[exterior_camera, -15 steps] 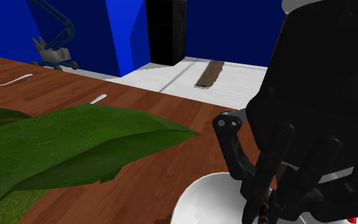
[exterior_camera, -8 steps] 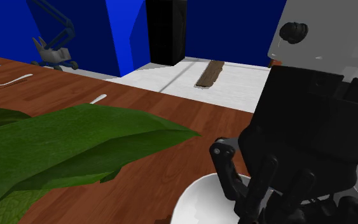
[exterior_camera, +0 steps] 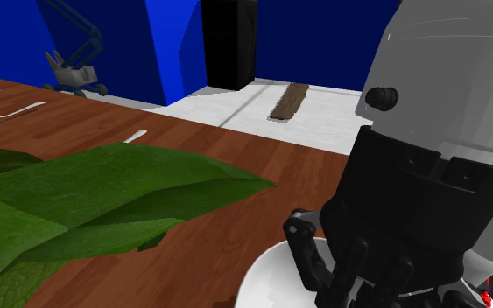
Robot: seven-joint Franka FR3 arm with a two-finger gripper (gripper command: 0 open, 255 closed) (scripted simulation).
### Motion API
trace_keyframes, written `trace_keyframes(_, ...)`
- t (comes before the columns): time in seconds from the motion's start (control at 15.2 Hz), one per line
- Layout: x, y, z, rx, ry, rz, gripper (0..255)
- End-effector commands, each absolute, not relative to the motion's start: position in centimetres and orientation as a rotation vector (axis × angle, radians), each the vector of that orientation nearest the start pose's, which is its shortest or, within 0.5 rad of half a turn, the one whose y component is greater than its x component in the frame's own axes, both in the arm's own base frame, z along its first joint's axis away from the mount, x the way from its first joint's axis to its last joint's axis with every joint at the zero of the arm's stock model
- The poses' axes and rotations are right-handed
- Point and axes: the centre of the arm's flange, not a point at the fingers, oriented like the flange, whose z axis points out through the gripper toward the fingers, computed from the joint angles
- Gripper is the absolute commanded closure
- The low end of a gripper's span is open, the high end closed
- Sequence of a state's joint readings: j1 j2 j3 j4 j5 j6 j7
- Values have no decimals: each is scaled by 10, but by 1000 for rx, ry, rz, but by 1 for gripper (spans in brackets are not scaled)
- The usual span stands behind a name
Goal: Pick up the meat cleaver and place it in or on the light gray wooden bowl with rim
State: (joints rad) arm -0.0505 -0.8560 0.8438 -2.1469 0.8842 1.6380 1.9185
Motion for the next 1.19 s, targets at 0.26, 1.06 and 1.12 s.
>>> trace_keyframes(0.26, 145, 414, 583, -2328, 1753, 342, 0)
trace_keyframes(1.06, 148, 399, 631, -2328, 1753, 342, 0)
trace_keyframes(1.12, 148, 399, 631, -2328, 1753, 342, 0)
